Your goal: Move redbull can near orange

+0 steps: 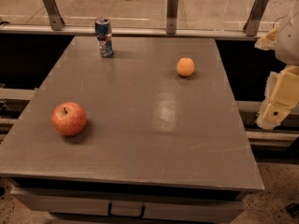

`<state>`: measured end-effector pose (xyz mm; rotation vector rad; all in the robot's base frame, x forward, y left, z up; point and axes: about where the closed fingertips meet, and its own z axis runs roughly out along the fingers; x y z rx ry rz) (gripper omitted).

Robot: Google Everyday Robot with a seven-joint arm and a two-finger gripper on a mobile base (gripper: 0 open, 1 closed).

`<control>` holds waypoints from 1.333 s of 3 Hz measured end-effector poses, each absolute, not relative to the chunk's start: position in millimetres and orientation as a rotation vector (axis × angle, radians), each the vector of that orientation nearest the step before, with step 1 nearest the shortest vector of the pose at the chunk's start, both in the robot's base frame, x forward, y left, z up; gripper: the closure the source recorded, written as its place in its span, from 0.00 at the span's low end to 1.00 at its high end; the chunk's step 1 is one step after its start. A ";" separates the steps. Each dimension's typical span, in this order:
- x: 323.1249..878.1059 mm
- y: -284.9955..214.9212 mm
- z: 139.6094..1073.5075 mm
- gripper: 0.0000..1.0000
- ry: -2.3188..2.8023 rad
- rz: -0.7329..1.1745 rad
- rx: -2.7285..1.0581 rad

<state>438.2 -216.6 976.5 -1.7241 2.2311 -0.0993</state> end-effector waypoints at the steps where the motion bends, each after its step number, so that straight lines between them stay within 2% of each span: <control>1: 444.9 -211.1 976.0 0.00 2.213 -0.098 -1.718; 2: 475.8 -186.4 968.0 0.00 2.125 -0.071 -1.751; 4: 572.9 -94.0 970.3 0.00 1.859 0.044 -1.758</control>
Offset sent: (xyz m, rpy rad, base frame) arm 0.0866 0.0682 -0.0242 0.1037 -0.0827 0.1639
